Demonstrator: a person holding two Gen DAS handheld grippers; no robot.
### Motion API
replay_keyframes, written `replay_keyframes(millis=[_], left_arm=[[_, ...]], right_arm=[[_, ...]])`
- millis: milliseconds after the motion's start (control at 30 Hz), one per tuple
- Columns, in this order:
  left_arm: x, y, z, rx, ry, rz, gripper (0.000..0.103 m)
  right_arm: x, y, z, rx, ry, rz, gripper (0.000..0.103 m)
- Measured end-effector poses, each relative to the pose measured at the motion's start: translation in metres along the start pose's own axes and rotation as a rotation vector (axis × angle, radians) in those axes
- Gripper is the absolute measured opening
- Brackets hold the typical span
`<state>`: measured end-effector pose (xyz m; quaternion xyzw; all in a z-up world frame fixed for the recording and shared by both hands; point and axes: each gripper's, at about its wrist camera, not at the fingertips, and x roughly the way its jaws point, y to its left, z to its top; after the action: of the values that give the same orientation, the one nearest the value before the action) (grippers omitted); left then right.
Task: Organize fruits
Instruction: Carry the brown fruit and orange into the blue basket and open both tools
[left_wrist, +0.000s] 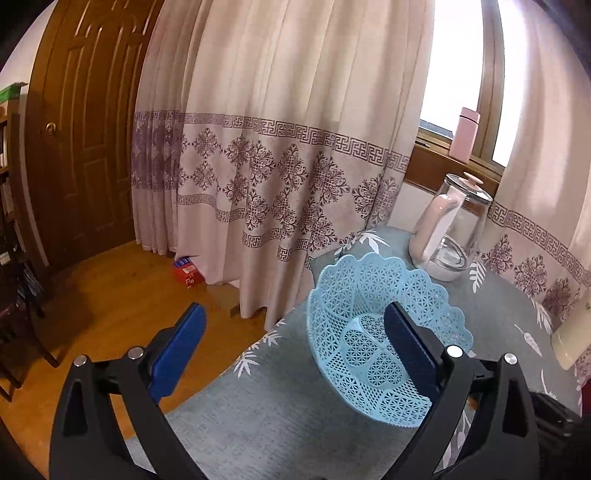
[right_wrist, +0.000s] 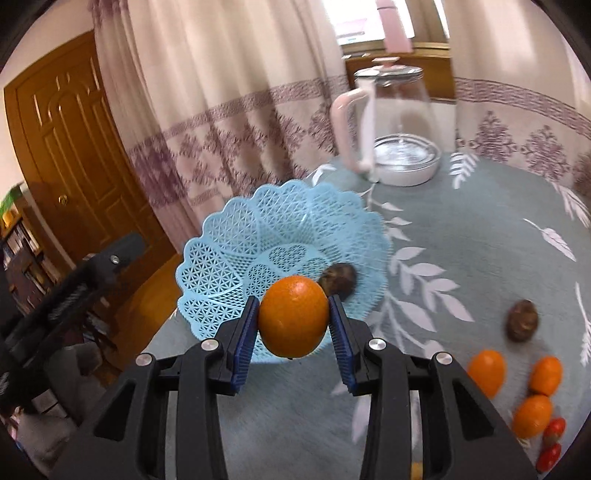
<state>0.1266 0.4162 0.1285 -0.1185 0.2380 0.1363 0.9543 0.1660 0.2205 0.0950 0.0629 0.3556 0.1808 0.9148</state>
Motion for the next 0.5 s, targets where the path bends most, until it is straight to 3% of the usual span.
replay_keyframes(millis=[233, 500], left_arm=[[0.006, 0.007, 0.003, -0.003, 0.0, 0.028, 0.098], [0.003, 0.004, 0.004, 0.007, -0.008, 0.029, 0.099]], right_arm=[[0.006, 0.001, 0.003, 0.019, -0.013, -0.017, 0.048], [-0.013, -0.017, -0.014, 0.096, -0.032, -0.035, 0.049]])
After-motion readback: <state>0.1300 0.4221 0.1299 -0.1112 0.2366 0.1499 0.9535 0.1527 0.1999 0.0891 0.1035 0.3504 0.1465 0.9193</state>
